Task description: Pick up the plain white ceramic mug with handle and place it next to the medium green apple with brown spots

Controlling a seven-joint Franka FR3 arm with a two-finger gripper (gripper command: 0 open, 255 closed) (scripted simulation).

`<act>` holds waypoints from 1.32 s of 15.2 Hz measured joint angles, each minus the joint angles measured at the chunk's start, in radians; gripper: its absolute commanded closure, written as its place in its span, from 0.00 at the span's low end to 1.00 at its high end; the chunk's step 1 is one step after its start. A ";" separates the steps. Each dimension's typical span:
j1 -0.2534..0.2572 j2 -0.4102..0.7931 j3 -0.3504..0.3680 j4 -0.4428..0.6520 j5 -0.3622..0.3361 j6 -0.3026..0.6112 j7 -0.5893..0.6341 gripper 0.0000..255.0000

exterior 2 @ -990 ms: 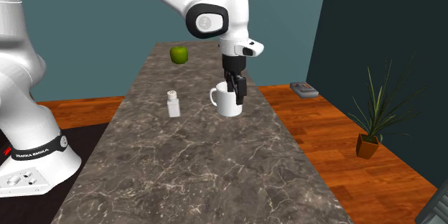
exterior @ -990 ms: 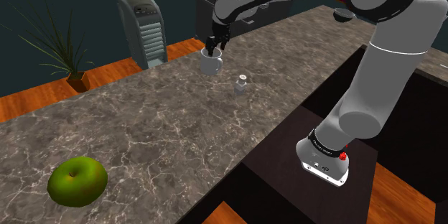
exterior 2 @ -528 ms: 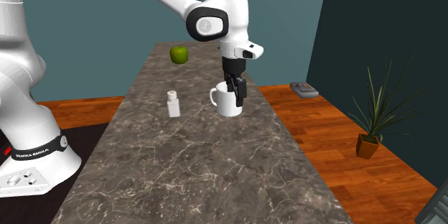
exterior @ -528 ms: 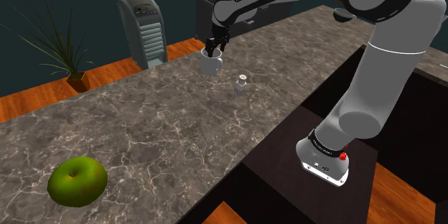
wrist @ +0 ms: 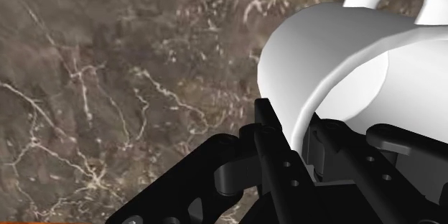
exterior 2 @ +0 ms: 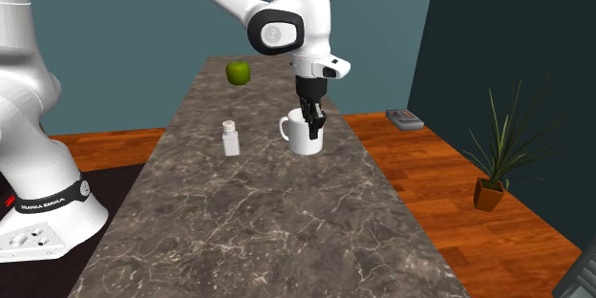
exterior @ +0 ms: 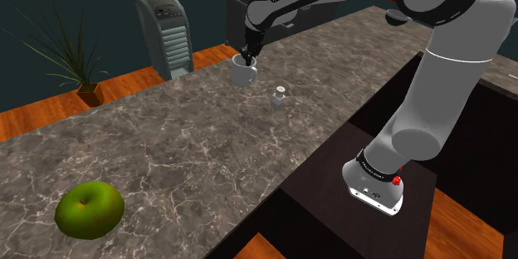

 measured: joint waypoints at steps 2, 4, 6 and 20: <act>0.000 0.000 0.000 0.000 0.000 0.000 0.000 1.00; 0.000 -0.004 0.000 0.002 0.000 -0.006 -0.001 1.00; 0.001 -0.012 0.000 0.011 -0.001 -0.023 0.002 1.00; 0.002 -0.086 -0.003 0.107 -0.011 -0.193 0.011 1.00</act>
